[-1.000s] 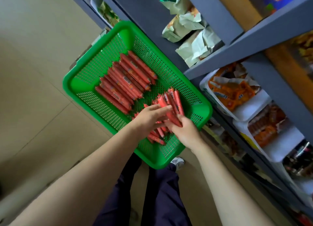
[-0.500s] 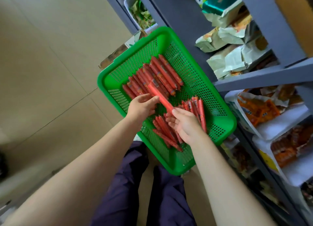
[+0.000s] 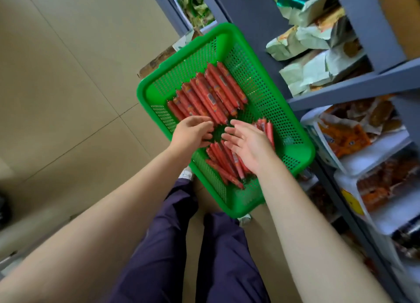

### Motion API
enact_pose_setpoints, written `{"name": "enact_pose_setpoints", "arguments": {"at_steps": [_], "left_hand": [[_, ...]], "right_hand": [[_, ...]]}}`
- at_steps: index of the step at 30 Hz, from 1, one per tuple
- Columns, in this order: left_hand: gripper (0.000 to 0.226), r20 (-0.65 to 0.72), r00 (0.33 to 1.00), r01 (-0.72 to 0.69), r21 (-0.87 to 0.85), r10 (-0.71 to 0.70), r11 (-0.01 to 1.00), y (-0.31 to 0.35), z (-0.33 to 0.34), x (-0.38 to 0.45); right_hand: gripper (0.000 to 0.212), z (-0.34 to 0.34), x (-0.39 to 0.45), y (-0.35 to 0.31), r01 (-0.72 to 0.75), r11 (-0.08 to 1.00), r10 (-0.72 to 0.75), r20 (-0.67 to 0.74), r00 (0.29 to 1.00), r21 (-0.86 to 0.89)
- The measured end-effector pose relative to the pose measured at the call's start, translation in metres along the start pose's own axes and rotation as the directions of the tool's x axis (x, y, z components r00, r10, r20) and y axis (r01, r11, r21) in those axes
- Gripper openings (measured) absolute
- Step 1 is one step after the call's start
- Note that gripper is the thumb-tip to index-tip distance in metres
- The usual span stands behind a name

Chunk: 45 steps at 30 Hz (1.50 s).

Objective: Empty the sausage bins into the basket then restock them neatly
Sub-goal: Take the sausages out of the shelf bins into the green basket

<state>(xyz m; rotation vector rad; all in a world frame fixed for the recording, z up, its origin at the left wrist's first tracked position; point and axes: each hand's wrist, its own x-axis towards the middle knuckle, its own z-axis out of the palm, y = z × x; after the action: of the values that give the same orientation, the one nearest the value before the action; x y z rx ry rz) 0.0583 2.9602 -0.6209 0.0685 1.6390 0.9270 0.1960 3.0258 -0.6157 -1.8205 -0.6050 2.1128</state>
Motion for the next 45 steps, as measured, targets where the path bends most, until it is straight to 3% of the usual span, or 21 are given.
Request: {"name": "enact_pose_setpoints", "arguments": {"at_steps": [5,8,11,14,17,19,21,24,26,31,33,39,45], "left_hand": [[0.013,0.083,0.973,-0.216,-0.015,0.217,0.976,0.050,0.040,-0.075],[0.012,0.214,0.903,-0.375,-0.030,0.372,0.927,0.093,0.072,-0.144],[0.010,0.359,0.802,-0.483,-0.078,0.477,0.872,0.139,0.116,-0.219],[0.007,0.508,0.658,-0.571,-0.145,0.556,0.808,0.184,0.165,-0.302],[0.006,0.611,0.449,-0.692,-0.223,0.652,0.686,0.218,0.213,-0.372],[0.006,0.614,0.318,-0.804,-0.229,0.722,0.549,0.232,0.242,-0.407],[0.011,0.586,0.233,-0.884,-0.206,0.777,0.420,0.238,0.268,-0.434],[0.022,0.584,0.113,-0.956,-0.157,0.804,0.248,0.235,0.301,-0.455],[0.039,0.629,0.060,-0.978,-0.119,0.775,0.172,0.230,0.319,-0.460],[0.066,0.718,0.134,-0.968,-0.052,0.683,0.245,0.224,0.346,-0.458],[0.065,0.718,0.171,-0.960,-0.032,0.675,0.277,0.222,0.349,-0.452],[0.059,0.681,0.149,-0.973,-0.030,0.717,0.230,0.215,0.353,-0.445],[0.055,0.656,0.146,-0.975,-0.033,0.740,0.222,0.214,0.354,-0.443]], "right_hand": [[0.020,-0.028,-0.094,-0.051,0.281,0.914,-0.301,-0.028,0.953,-0.292],[0.022,-0.060,-0.179,-0.092,0.435,0.772,-0.482,0.021,0.876,-0.464],[0.019,-0.096,-0.275,-0.138,0.535,0.660,-0.648,-0.039,0.761,-0.527],[0.016,-0.129,-0.372,-0.175,0.614,0.534,-0.795,-0.098,0.598,-0.581],[0.017,-0.160,-0.454,-0.203,0.662,0.422,-0.893,-0.157,0.422,-0.619],[0.014,-0.177,-0.497,-0.219,0.696,0.348,-0.934,-0.170,0.313,-0.628],[0.017,-0.200,-0.531,-0.231,0.724,0.287,-0.958,-0.188,0.217,-0.627],[0.024,-0.240,-0.558,-0.243,0.708,0.280,-0.956,-0.258,0.142,-0.648],[0.023,-0.265,-0.563,-0.254,0.661,0.311,-0.945,-0.295,0.139,-0.683],[0.009,-0.319,-0.547,-0.294,0.447,0.396,-0.912,-0.289,0.290,-0.802],[0.024,-0.334,-0.533,-0.314,0.356,0.396,-0.891,-0.261,0.370,-0.846],[0.081,-0.363,-0.497,-0.373,-0.061,0.337,-0.737,-0.303,0.605,-0.940],[0.100,-0.373,-0.464,-0.396,-0.216,0.312,-0.692,-0.377,0.616,-0.925]]}}
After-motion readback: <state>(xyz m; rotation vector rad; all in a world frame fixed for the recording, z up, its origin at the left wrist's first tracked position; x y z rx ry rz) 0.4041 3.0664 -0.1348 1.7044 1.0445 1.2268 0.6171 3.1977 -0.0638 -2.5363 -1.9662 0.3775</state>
